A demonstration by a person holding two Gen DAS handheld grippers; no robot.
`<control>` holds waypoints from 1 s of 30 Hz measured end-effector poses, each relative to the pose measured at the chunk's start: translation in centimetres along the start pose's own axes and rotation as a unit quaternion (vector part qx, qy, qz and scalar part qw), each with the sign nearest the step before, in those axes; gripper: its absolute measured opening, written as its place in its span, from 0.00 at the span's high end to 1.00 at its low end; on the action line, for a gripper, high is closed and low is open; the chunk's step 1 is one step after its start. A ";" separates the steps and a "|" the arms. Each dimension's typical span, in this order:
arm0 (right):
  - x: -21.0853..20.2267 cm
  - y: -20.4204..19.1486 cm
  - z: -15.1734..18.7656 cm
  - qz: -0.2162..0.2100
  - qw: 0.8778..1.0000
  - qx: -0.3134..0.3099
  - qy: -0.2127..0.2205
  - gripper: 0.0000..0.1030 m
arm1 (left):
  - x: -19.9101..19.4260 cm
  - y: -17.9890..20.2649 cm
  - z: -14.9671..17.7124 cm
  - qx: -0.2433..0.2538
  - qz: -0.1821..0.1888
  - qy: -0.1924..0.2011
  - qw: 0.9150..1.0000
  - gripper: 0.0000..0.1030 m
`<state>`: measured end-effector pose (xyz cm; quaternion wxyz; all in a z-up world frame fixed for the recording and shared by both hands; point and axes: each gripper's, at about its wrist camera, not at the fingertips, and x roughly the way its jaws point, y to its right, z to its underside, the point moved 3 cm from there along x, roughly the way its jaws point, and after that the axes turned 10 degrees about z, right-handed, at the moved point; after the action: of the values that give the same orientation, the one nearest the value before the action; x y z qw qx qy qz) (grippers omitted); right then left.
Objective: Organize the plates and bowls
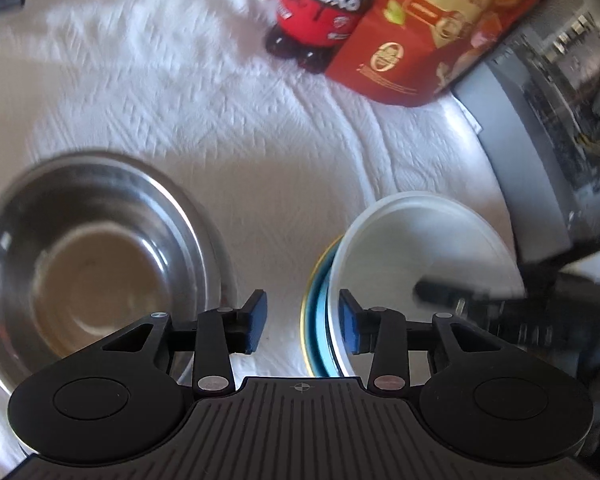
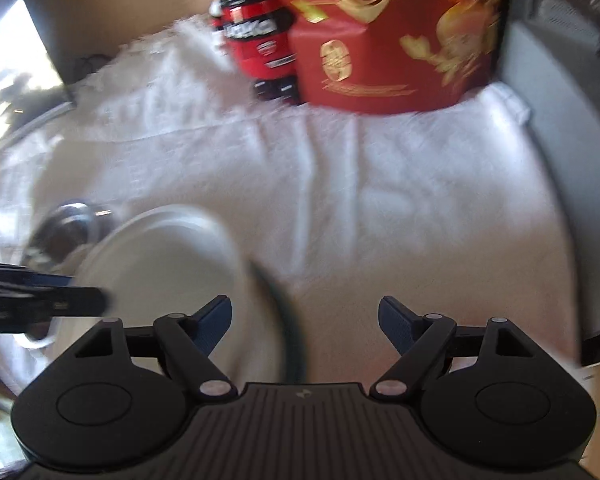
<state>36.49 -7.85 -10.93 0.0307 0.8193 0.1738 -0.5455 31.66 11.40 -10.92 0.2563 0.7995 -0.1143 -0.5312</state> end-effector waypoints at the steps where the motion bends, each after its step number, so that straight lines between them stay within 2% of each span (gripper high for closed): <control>1: 0.2 -0.4 0.2 -0.015 1.000 -0.004 -0.008 0.21 | 0.1 -0.3 -0.1 -0.012 0.005 0.001 1.000 0.57; 4: 1.2 -1.2 0.4 -0.021 0.999 -0.006 -0.024 0.21 | 0.3 -0.7 -0.1 -0.032 0.009 0.003 0.999 0.57; 5: 1.4 -1.1 0.4 -0.025 0.999 -0.001 -0.027 0.21 | 0.3 -0.6 -0.1 -0.028 0.004 0.004 1.000 0.54; 8: 1.7 -0.6 0.0 -0.039 0.998 0.018 -0.039 0.21 | 0.6 -0.2 -0.1 -0.020 -0.008 0.000 1.000 0.54; 11: 2.0 -0.2 0.0 -0.029 0.998 0.024 -0.046 0.21 | 0.9 0.4 -0.1 -0.007 -0.021 -0.003 1.000 0.58; 17: 2.7 0.4 0.5 -0.014 0.998 0.016 -0.055 0.21 | 1.3 0.9 0.1 0.002 -0.025 -0.008 1.000 0.58; 26: 3.2 2.6 1.2 -0.005 0.997 0.043 -0.064 0.21 | 2.6 1.4 0.8 -0.002 0.002 -0.023 1.000 0.58; 30: 3.2 2.8 1.7 -0.030 0.995 0.061 -0.074 0.21 | 3.0 1.3 1.1 -0.007 0.003 -0.019 1.000 0.58</control>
<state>36.97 -10.12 -14.88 -0.0230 0.7716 0.1623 -0.6146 31.98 8.61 -12.97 0.2613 0.7871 -0.1172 -0.5463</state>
